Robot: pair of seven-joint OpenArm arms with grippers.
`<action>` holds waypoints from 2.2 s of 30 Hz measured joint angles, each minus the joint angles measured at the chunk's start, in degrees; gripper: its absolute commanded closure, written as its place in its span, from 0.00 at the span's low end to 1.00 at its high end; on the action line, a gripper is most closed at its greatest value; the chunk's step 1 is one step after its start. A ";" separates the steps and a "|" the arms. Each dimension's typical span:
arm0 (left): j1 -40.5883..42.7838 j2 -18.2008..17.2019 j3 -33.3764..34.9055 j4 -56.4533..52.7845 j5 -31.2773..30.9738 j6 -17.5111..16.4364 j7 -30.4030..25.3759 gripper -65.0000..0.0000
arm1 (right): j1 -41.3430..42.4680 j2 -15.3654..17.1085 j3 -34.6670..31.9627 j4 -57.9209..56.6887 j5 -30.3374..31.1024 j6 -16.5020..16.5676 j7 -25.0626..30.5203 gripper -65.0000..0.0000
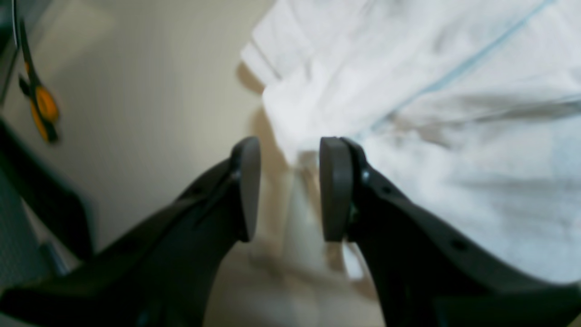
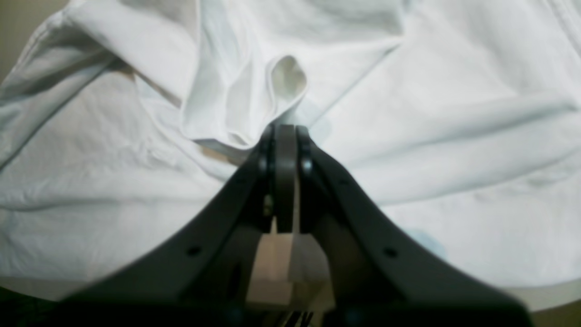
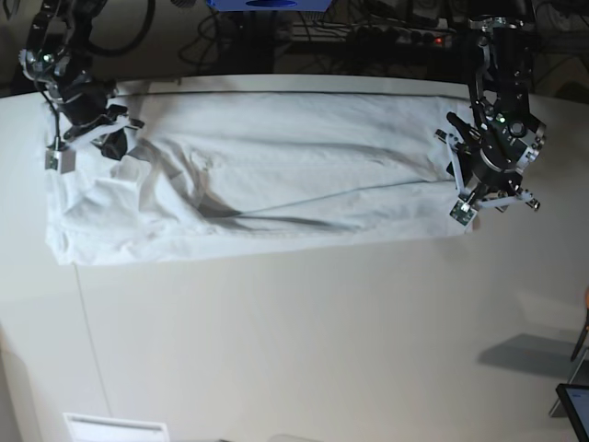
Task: Fold the T-shirt properly
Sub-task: 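Hold the folded edge with both grippers and smooth it flat, then release and move the right gripper to the middle of the folded shirt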
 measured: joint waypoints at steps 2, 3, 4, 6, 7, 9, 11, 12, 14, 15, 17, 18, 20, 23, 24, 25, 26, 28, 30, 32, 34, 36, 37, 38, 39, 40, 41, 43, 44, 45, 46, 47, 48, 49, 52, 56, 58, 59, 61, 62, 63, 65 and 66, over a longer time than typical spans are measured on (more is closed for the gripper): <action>0.57 1.46 -1.55 0.07 -3.43 -1.75 -2.78 0.66 | 0.44 0.00 0.00 0.00 0.04 0.04 0.09 0.98; 0.83 2.49 -2.82 0.09 -4.92 -1.75 -3.93 0.66 | 0.42 0.00 0.00 0.00 0.02 0.04 0.11 0.98; 0.79 3.58 -4.57 0.11 -5.57 -1.75 -4.50 0.66 | 0.37 0.02 0.00 -0.02 -0.02 0.02 0.02 0.98; 0.13 5.79 -9.01 0.02 -5.53 -1.62 -4.87 0.66 | 0.11 0.02 0.00 -0.02 -0.20 -0.07 -0.07 0.98; -0.68 6.60 -10.80 -0.22 -5.35 -1.55 -5.01 0.67 | 0.11 0.02 0.00 -0.02 -0.20 -0.07 -0.07 0.98; -2.99 7.74 -13.14 -1.29 -4.61 -1.31 -5.01 0.67 | 0.15 0.00 0.00 -0.02 -0.15 -0.04 0.00 0.98; -4.83 7.91 -13.18 -1.77 -4.74 -1.33 -5.20 0.80 | 0.24 0.00 0.00 -0.02 -0.17 -0.07 0.02 0.99; -5.09 8.04 -13.11 -1.66 -5.29 -1.42 -5.57 0.90 | 0.26 0.00 0.00 -0.02 -0.17 -0.07 0.04 0.99; -5.11 8.39 -13.22 -1.46 -6.08 -1.60 -5.64 1.00 | 0.24 0.00 0.00 -0.02 -0.17 -0.04 0.50 0.99; -4.92 8.46 -13.29 -1.31 -5.79 -1.55 -5.66 1.00 | 0.26 0.02 0.00 -0.04 -0.20 -0.04 1.75 0.99; -3.61 8.41 -13.57 -1.01 -5.77 -1.57 -5.84 1.00 | 0.48 1.42 0.50 -0.07 0.04 0.20 4.87 1.00; -2.14 8.28 -13.53 -0.87 -5.95 -1.55 -6.38 1.00 | 0.57 2.54 1.25 -0.07 0.24 0.79 6.45 1.00; 1.42 9.68 -13.94 -0.85 -7.41 -1.51 -6.69 1.00 | 0.70 4.37 2.38 -0.07 -0.37 0.46 8.52 1.00; 7.13 11.02 -13.25 -1.20 -10.78 -2.08 -13.51 1.00 | 0.52 6.27 1.92 -0.09 -0.68 5.35 8.85 1.00; 8.83 11.02 -12.74 -1.18 -10.54 -1.86 -17.00 1.00 | 0.74 6.25 1.73 -0.09 -0.33 7.56 9.35 1.00; 9.99 11.02 -12.61 -1.25 -10.23 -1.66 -18.47 1.00 | 1.27 6.16 1.68 -0.09 0.04 8.90 9.79 1.00; 10.80 11.02 -12.41 -1.60 -9.70 -1.49 -19.30 1.00 | 2.14 6.12 1.62 -0.09 0.04 9.38 9.64 1.00; 11.76 11.04 -11.96 -2.51 -9.14 -1.31 -20.44 1.00 | 4.15 6.54 1.60 -0.50 0.02 9.16 9.86 1.00; 12.17 11.34 -11.69 -3.48 -7.67 -1.64 -20.39 1.00 | 6.01 7.52 0.02 -1.88 -0.17 8.96 10.54 1.00; 12.04 11.80 -11.47 -4.94 -5.46 -1.57 -20.81 1.00 | 7.56 8.50 -2.51 -3.72 -0.26 8.96 9.84 1.00; 11.58 11.56 -10.91 -7.39 -2.23 -1.53 -21.62 1.00 | 9.60 9.35 -5.97 -5.95 -0.24 9.31 9.81 1.00; 10.14 11.34 -10.82 -10.82 0.24 -1.64 -25.70 1.00 | 12.92 9.73 -8.46 -9.22 0.07 9.35 9.70 1.00; 9.29 11.34 -10.84 -12.48 1.92 -1.51 -27.58 1.00 | 14.03 9.94 -9.31 -10.56 0.09 9.29 9.79 1.00; 7.76 11.37 -10.82 -14.38 2.97 -1.46 -29.35 1.00 | 15.13 10.16 -9.81 -12.07 0.04 9.42 10.19 1.00; 6.58 11.37 -10.82 -15.93 3.63 -1.44 -30.12 1.00 | 15.74 10.16 -10.12 -13.40 0.09 9.18 10.49 1.00; 5.42 11.39 -10.80 -17.07 4.59 -1.31 -31.06 1.00 | 16.17 10.25 -10.23 -14.82 -0.13 9.09 10.82 1.00; 4.50 11.37 -10.78 -18.01 4.66 -1.29 -31.26 1.00 | 16.44 10.27 -10.29 -16.22 -0.22 9.03 10.36 1.00; 3.63 11.34 -10.84 -18.84 4.79 -1.31 -31.56 1.00 | 16.39 10.10 -10.27 -18.36 -0.33 9.05 10.34 1.00; 3.30 11.37 -10.84 -18.99 4.79 -1.31 -31.54 1.00 | 16.31 10.10 -10.27 -19.50 -0.11 9.11 10.34 1.00; 2.93 11.34 -10.84 -19.10 4.90 -1.31 -31.47 1.00 | 16.22 10.10 -10.23 -20.39 -0.24 9.09 10.45 1.00; 2.32 11.37 -10.84 -19.30 5.35 -1.31 -31.30 1.00 | 16.15 10.10 -10.14 -21.29 -0.22 8.98 10.38 1.00; 1.64 11.37 -10.82 -19.50 5.90 -1.31 -30.91 1.00 | 16.09 10.12 -10.12 -22.01 -0.20 8.96 10.40 1.00; 0.83 11.45 -10.84 -19.78 5.92 -1.31 -30.16 1.00 | 15.93 10.12 -10.01 -22.60 -0.35 9.05 10.51 1.00; 0.00 11.47 -10.82 -19.93 6.32 -1.33 -29.73 1.00 | 15.80 10.12 -10.01 -22.93 -0.42 8.96 10.69 1.00; -1.92 11.47 -10.73 -20.28 7.02 -1.49 -28.26 1.00 | 15.06 10.10 -10.05 -22.56 -0.42 8.94 12.22 1.00; -3.67 11.50 -10.73 -20.09 7.48 -1.51 -26.62 1.00 | 14.71 10.16 -10.08 -17.44 -0.90 8.55 11.63 1.00; -4.11 11.52 -10.73 -17.75 7.39 -1.53 -23.58 1.00 | 15.47 10.38 -10.32 -13.75 -0.83 8.68 11.67 0.99; -4.15 11.65 -10.97 -16.13 7.28 -1.53 -23.10 1.00 | 16.22 10.43 -10.32 -11.80 -0.59 8.92 11.74 0.98; -4.33 11.67 -11.10 -12.70 7.19 -1.51 -22.23 1.00 | 18.12 11.72 -11.47 -9.22 -0.09 9.01 10.64 0.97; -4.37 11.87 -11.21 -10.95 6.95 -1.51 -22.18 1.00 | 19.37 12.68 -12.96 -8.41 -0.26 8.68 9.29 0.94; -4.28 12.41 -11.37 -9.14 7.04 -1.51 -22.03 1.00 | 20.52 13.70 -14.91 -7.87 -0.68 8.44 7.98 0.90; -2.73 13.27 -12.13 -5.75 6.54 -1.57 -22.49 1.00 | 22.49 15.61 -19.87 -7.28 -0.83 8.59 4.87 0.80; -1.53 13.62 -12.74 -4.42 5.73 -1.84 -22.73 1.00 | 23.17 16.11 -22.18 -7.06 -0.44 8.98 3.98 0.75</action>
